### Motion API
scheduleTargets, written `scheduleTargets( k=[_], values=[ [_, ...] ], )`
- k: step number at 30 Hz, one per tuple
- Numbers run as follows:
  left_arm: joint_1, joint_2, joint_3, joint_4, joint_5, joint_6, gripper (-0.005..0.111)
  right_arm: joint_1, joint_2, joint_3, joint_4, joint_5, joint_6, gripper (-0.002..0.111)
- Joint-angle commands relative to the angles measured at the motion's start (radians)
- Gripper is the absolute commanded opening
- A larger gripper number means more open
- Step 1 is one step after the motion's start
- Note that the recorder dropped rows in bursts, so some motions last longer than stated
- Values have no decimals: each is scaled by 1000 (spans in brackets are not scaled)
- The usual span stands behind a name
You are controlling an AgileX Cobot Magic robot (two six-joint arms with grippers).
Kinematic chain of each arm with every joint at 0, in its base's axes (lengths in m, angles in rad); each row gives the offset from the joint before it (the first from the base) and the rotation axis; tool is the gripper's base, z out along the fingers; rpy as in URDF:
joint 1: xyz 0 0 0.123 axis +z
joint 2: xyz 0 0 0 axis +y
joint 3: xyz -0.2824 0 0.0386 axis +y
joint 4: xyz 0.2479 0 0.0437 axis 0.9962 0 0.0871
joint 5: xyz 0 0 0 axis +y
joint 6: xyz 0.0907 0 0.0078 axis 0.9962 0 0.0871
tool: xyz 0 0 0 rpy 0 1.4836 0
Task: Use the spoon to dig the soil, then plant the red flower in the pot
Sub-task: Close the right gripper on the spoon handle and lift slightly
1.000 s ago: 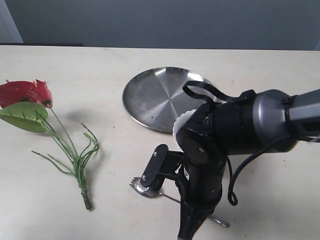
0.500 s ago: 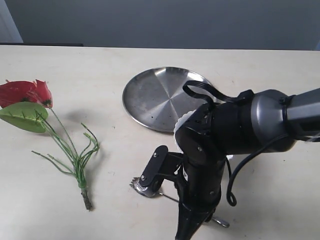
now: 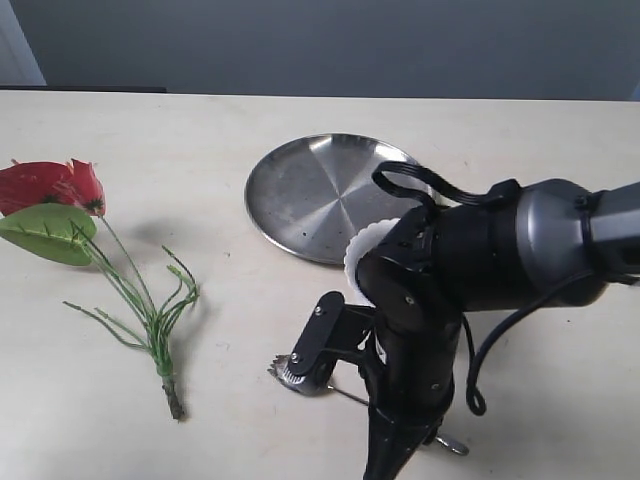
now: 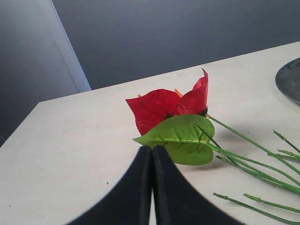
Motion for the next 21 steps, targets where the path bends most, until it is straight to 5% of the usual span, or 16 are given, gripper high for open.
scheduleTargets(
  k=[1,21],
  values=[
    [1,-4,0,-5,-11,-1,0,-3,-69,8,-15,15,12,22],
    [1,-4,0,-5,-11,-1,0,-3,-149,107,3,19,340,22]
  ],
)
